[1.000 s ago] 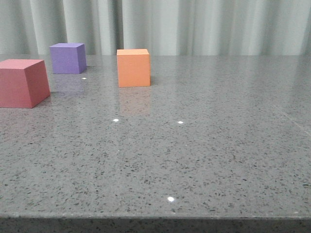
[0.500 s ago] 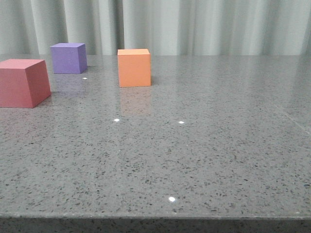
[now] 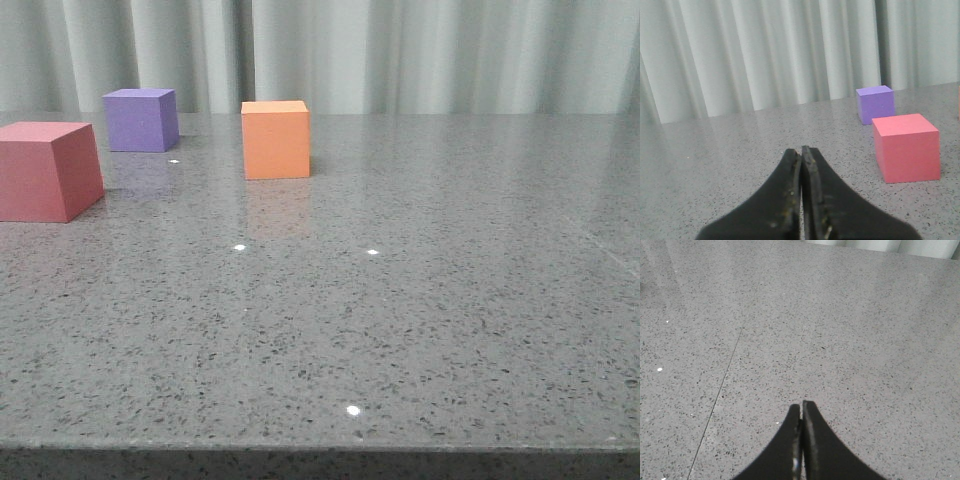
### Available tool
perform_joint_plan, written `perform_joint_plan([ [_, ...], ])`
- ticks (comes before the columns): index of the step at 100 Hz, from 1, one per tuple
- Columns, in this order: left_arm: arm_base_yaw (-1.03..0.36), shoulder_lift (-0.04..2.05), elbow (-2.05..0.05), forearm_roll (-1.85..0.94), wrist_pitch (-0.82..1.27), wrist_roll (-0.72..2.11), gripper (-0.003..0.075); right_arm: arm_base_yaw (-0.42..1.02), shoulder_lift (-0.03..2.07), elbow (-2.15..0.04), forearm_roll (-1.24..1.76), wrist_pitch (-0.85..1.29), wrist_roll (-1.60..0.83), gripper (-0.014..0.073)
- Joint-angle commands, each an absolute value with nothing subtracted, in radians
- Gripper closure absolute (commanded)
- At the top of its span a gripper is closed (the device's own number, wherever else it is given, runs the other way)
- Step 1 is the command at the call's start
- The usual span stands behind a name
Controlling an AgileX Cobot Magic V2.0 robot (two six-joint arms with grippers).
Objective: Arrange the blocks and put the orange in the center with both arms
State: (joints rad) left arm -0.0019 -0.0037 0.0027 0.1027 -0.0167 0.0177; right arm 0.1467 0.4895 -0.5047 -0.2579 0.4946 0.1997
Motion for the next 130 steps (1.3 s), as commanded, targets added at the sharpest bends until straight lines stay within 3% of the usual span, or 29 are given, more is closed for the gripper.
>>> perform_joint_plan([
  [1, 0.000, -0.040, 0.046, 0.103, -0.096, 0.007, 0.0741, 0.141, 0.489, -0.529, -0.284, 0.416, 0.204, 0.0662],
  [31, 0.001, -0.040, 0.030, 0.061, -0.147, 0.007, 0.0741, 0.141, 0.489, -0.529, -0.284, 0.416, 0.204, 0.0662],
  [49, 0.000, -0.026, -0.099, -0.019, -0.082, 0.007, 0.0741, 0.141, 0.489, -0.529, -0.284, 0.416, 0.204, 0.0662],
  [71, 0.001, 0.137, -0.392, -0.067, 0.204, 0.007, 0.0741, 0.141, 0.489, -0.529, -0.284, 0.416, 0.204, 0.0662],
  [104, 0.001, 0.579, -0.879, -0.072, 0.754, 0.007, 0.0741, 0.141, 0.489, -0.529, -0.284, 0.416, 0.204, 0.0662],
  [130, 0.001, 0.778, -1.011, -0.074, 0.807, 0.007, 0.0741, 0.141, 0.489, -0.529, -0.284, 0.416, 0.204, 0.0662],
])
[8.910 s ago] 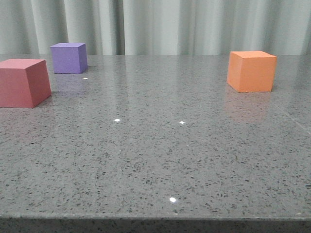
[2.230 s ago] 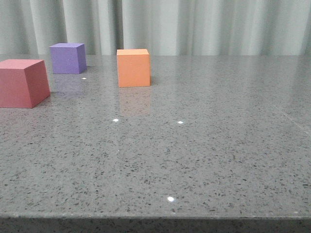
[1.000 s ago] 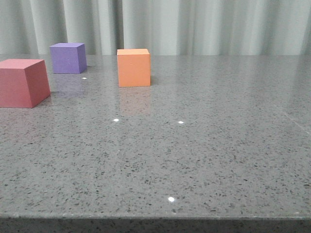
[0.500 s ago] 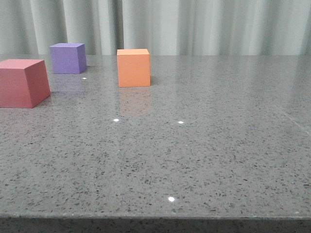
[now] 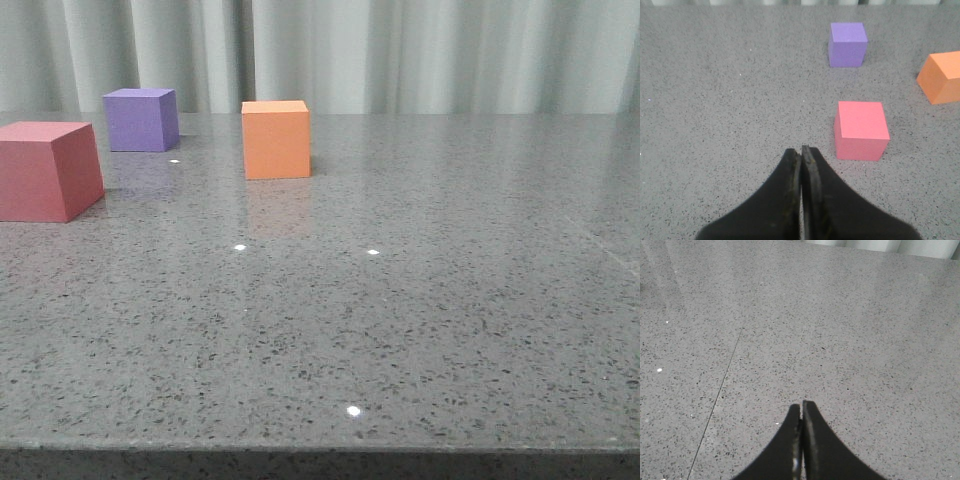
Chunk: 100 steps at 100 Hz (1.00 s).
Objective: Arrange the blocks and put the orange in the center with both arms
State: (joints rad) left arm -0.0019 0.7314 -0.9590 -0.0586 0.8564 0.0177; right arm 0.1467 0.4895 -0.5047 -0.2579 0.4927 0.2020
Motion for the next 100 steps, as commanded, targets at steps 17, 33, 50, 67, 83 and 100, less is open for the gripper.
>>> perform_joint_plan([
  [17, 0.001, 0.832, -1.013, -0.074, 0.802, 0.007, 0.0741, 0.141, 0.489, -0.529, -0.284, 0.416, 0.204, 0.0662],
  [33, 0.001, 0.849, -1.013, -0.074, 0.821, 0.007, 0.0697, 0.141, 0.489, -0.529, -0.284, 0.416, 0.204, 0.0662],
  [50, 0.001, 0.853, -1.013, -0.074, 0.838, 0.007, 0.0389, 0.141, 0.489, -0.529, -0.284, 0.416, 0.204, 0.0662],
  [67, 0.001, 0.853, -1.013, -0.074, 0.839, 0.007, 0.0013, 0.141, 0.489, -0.529, -0.284, 0.416, 0.204, 0.0662],
  [83, -0.001, 0.856, -1.013, -0.091, 0.857, 0.007, 0.0064, 0.141, 0.489, -0.529, -0.284, 0.416, 0.204, 0.0662],
  [100, -0.011, 0.903, -1.034, -0.223, 0.840, 0.007, 0.0065, 0.141, 0.489, -0.529, -0.284, 0.416, 0.204, 0.0662],
])
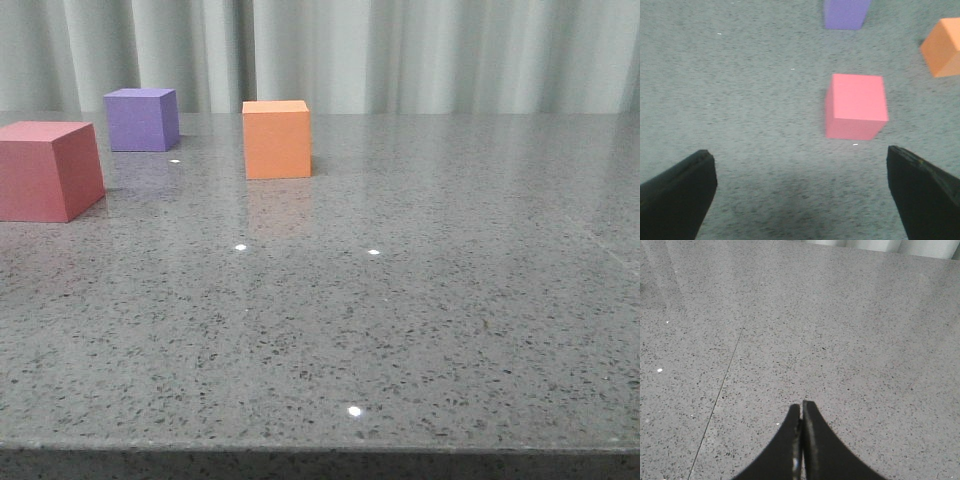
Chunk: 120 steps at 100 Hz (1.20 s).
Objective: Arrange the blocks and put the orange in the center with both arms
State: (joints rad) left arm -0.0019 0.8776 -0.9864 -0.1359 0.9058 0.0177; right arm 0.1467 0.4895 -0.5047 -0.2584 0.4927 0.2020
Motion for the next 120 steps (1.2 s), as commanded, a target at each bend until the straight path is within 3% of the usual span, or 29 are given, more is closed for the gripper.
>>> perform_joint_plan([
  [1, -0.016, 0.911, -1.034, -0.233, 0.840, 0.007, 0.0065, 0.141, 0.489, -0.529, -0.284, 0.416, 0.204, 0.0662],
  [30, -0.233, 1.121, -1.171, -0.231, 0.758, -0.129, 0.0066, 0.141, 0.489, -0.529, -0.284, 0.416, 0.204, 0.0662],
  [64, -0.497, 1.508, -1.507, -0.081, 0.710, -0.309, 0.0066, 0.141, 0.489, -0.529, -0.284, 0.415, 0.204, 0.0662],
  [98, -0.616, 1.834, -1.886, 0.206, 0.838, -0.563, 0.0068, 0.141, 0.489, -0.529, -0.284, 0.415, 0.204, 0.0662],
  [120, -0.630, 1.935, -1.993, 0.253, 0.886, -0.599, 0.0069, 0.141, 0.489, -0.529, -0.284, 0.415, 0.204, 0.0662],
])
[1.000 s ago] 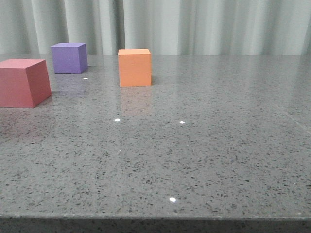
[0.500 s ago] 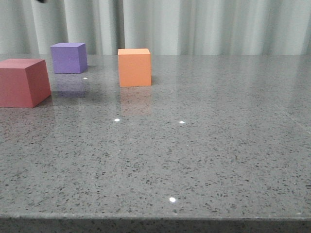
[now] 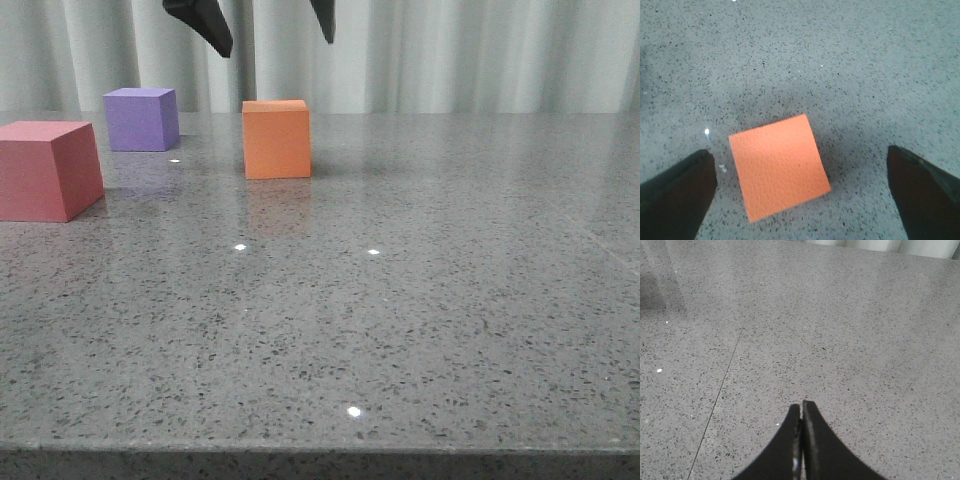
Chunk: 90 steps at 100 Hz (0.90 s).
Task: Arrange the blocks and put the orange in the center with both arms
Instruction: 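Lower the left gripper over the orange cube and close on it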
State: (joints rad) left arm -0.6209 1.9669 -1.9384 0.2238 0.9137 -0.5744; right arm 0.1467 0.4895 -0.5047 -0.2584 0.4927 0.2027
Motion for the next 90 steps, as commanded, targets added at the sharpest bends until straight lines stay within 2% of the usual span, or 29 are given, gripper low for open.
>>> perform_joint_plan([
  [1, -0.630, 1.938, -1.993, 0.253, 0.886, -0.602, 0.0069, 0.141, 0.489, -0.529, -0.284, 0.415, 0.204, 0.0662],
  [90, -0.630, 2.071, -1.995, 0.307, 0.913, -0.640, 0.0069, 0.141, 0.489, -0.529, -0.284, 0.415, 0.204, 0.0662],
])
